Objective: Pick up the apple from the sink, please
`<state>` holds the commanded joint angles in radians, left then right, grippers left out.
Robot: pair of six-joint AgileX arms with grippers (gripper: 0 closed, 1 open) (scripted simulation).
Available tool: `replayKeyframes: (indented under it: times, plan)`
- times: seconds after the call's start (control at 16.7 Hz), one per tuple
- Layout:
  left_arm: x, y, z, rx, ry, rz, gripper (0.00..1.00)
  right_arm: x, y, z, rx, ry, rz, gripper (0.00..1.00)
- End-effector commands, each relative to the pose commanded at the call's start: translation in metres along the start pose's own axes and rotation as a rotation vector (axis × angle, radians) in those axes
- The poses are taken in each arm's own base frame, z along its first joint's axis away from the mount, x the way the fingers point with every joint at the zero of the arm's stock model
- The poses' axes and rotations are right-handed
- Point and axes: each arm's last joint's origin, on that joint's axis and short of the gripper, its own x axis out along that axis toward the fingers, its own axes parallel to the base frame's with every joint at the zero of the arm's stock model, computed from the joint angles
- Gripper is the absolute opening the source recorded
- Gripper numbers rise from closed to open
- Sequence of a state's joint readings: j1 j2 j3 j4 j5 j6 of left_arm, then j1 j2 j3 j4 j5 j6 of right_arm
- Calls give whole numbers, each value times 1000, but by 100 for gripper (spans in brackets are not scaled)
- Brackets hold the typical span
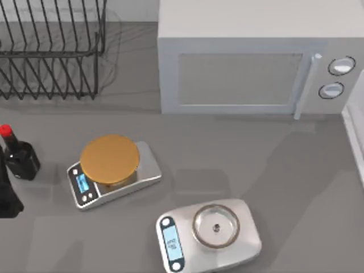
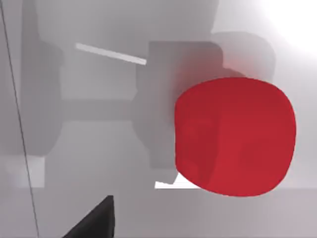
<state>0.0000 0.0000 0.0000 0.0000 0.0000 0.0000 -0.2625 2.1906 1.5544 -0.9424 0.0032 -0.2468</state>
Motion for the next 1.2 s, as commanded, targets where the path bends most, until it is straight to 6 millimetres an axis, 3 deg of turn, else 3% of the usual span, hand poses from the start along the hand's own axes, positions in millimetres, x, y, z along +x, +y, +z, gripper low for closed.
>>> replayKeyframes:
  times: [0.3,0.42,0.72,1.2]
  plan:
    - [0,0,0,0,0,0,100,83,-2,2,2,-26,-7,100]
    - [0,0,0,0,0,0,100,106,-1,-2,3,-15,-3,100]
    - [0,0,0,0,0,0,100,114,-1,-4,3,-8,-2,100]
    - [0,0,0,0,0,0,100,114,-1,-4,3,-8,-2,40]
